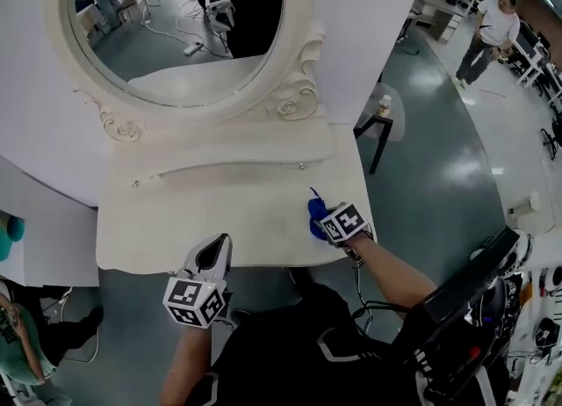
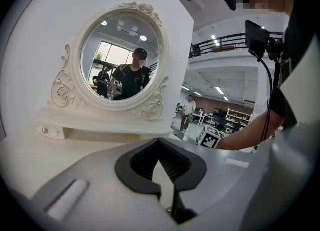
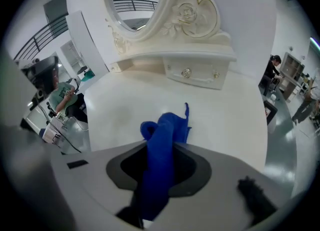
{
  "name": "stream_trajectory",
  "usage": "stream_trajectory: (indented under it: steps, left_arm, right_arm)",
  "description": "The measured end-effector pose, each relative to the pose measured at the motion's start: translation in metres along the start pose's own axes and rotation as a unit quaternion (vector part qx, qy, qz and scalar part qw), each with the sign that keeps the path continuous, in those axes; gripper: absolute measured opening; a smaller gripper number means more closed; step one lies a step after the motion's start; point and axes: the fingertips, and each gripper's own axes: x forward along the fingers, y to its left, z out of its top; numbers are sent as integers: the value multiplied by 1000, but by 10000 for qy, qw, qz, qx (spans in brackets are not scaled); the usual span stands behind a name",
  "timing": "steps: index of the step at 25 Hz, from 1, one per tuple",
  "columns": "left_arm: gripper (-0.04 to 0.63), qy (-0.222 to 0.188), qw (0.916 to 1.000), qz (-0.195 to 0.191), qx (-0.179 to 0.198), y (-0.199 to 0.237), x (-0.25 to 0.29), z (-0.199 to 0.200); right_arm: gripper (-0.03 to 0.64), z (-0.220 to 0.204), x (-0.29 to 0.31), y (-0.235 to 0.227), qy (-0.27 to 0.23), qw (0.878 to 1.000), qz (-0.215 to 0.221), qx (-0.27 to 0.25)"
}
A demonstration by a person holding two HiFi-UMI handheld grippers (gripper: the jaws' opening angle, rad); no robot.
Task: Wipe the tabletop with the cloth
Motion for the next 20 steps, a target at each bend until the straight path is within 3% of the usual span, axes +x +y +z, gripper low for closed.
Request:
stream_trajectory:
  steps: [12,20]
  left_arm:
    - [8,66,9977,-613,284,-23,27,11]
    - [8,137,9987,-441,207,-20,35,5]
  right_arm:
    - [106,-65,-21,55,-12,9984,304,470]
    - [106,12,-22,-52,-621,9946,-652,508]
